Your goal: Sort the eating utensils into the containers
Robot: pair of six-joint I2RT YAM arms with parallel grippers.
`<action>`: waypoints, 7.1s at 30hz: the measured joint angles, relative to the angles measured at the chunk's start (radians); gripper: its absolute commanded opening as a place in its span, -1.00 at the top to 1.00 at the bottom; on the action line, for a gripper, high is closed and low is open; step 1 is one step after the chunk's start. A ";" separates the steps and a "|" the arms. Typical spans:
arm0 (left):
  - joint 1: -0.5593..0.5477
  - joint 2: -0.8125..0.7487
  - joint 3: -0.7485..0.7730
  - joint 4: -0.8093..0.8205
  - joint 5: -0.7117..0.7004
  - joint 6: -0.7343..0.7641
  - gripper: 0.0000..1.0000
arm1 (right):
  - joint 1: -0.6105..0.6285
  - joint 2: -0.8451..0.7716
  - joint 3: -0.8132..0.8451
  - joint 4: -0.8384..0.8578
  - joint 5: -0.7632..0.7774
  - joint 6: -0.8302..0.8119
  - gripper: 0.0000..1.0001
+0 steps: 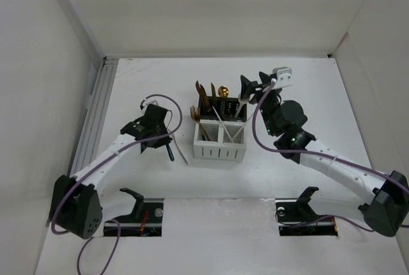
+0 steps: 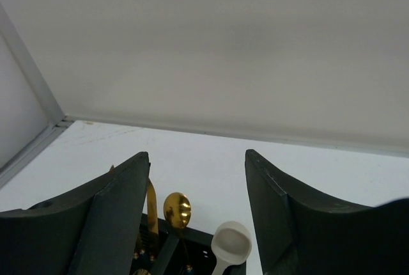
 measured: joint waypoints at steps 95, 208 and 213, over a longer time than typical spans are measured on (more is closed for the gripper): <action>0.368 -0.572 0.307 0.243 -0.512 0.338 -0.49 | 0.385 0.811 0.967 -1.039 -0.347 0.050 0.22; 0.444 -0.608 0.193 0.165 -0.260 0.249 -0.98 | 0.334 1.181 1.144 -1.204 -0.368 0.281 0.23; 0.444 -0.608 0.193 0.163 -0.260 0.249 -0.98 | 0.339 1.201 1.189 -1.180 -0.416 0.221 0.07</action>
